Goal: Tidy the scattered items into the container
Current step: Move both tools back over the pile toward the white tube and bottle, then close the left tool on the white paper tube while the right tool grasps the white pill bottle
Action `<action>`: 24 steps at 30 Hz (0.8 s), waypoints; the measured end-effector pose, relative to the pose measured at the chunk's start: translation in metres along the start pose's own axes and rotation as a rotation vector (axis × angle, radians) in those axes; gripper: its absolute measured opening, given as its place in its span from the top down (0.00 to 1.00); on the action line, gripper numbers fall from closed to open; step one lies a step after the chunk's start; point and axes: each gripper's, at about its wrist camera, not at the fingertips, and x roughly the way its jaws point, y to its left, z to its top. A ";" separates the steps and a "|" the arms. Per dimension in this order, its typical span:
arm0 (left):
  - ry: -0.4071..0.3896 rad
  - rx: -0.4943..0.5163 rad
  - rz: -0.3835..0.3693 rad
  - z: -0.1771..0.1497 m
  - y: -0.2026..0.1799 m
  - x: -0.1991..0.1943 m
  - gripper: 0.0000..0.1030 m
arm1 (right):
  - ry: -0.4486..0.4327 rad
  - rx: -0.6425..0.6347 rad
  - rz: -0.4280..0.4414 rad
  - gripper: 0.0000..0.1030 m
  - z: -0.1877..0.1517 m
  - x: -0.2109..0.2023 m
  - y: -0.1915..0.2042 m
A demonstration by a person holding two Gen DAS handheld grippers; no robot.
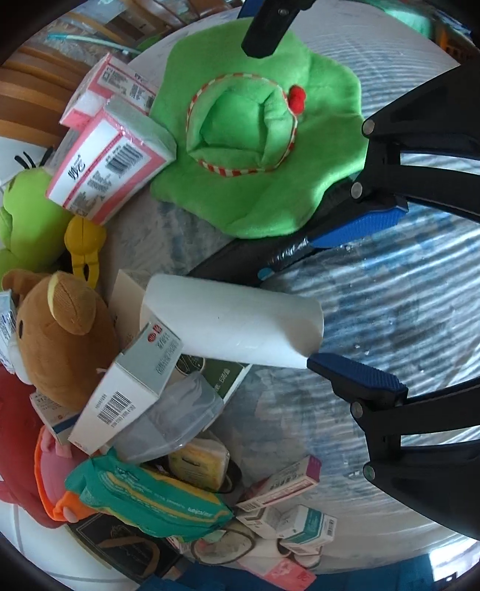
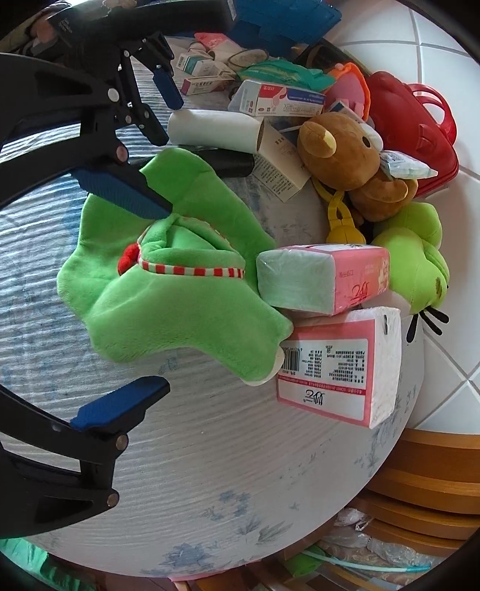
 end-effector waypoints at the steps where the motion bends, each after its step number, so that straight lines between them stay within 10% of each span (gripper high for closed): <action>1: -0.004 -0.016 -0.005 0.001 0.005 0.001 0.48 | 0.003 -0.005 0.006 0.14 0.002 0.004 0.002; 4: -0.015 -0.061 -0.021 0.007 0.024 0.002 0.50 | 0.030 -0.020 0.024 0.14 0.007 0.022 0.008; 8: -0.019 -0.037 -0.055 0.016 0.024 0.010 0.45 | 0.068 -0.040 0.010 0.38 0.008 0.042 0.014; 18: -0.025 0.013 -0.026 0.012 0.008 0.032 0.51 | 0.092 -0.023 -0.034 0.41 0.008 0.062 0.008; 24: -0.041 0.006 -0.036 -0.024 0.024 0.010 0.52 | 0.092 0.000 -0.019 0.67 -0.012 0.053 0.009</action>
